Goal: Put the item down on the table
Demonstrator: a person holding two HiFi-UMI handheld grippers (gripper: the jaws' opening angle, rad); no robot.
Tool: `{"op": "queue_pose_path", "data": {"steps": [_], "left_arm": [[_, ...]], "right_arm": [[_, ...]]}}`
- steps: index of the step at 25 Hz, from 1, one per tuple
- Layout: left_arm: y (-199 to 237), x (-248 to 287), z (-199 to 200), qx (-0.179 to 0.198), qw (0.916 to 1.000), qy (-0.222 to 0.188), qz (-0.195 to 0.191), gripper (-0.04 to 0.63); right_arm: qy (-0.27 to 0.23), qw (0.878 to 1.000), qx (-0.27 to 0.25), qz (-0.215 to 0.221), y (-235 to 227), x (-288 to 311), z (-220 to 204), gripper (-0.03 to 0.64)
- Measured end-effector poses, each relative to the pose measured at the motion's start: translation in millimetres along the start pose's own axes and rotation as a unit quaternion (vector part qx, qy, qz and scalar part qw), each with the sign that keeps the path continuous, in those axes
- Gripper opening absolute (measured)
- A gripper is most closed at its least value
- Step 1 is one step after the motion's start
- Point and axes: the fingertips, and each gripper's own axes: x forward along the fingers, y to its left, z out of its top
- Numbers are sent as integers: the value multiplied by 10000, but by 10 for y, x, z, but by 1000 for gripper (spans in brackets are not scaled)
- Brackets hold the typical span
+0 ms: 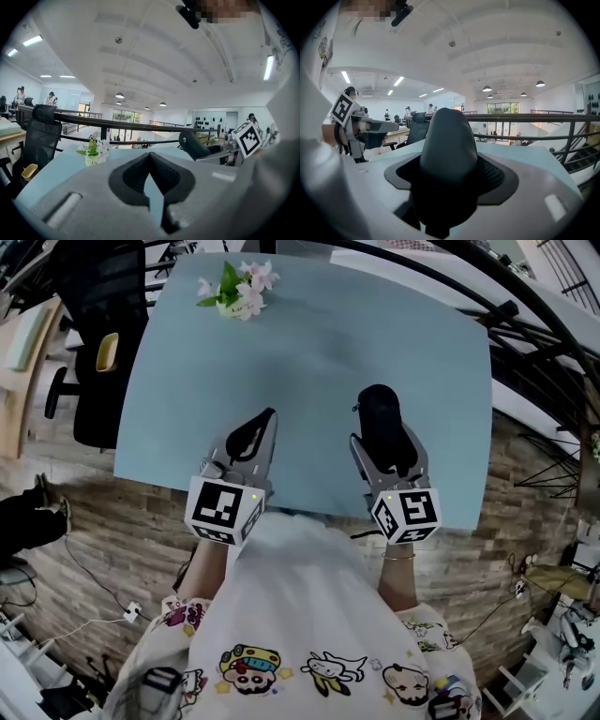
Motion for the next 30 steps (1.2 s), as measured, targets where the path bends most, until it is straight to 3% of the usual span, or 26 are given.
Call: {"op": "queue_pose_path", "data": {"steps": [12, 30], "left_arm": [[35, 201, -269, -170, 9993, 303, -142, -2], [34, 401, -813, -448, 9959, 750, -249, -2]], "right_arm": [[414, 9987, -116, 269, 15, 406, -251, 359], [1355, 9871, -408, 751, 65, 989, -1012, 359]]}}
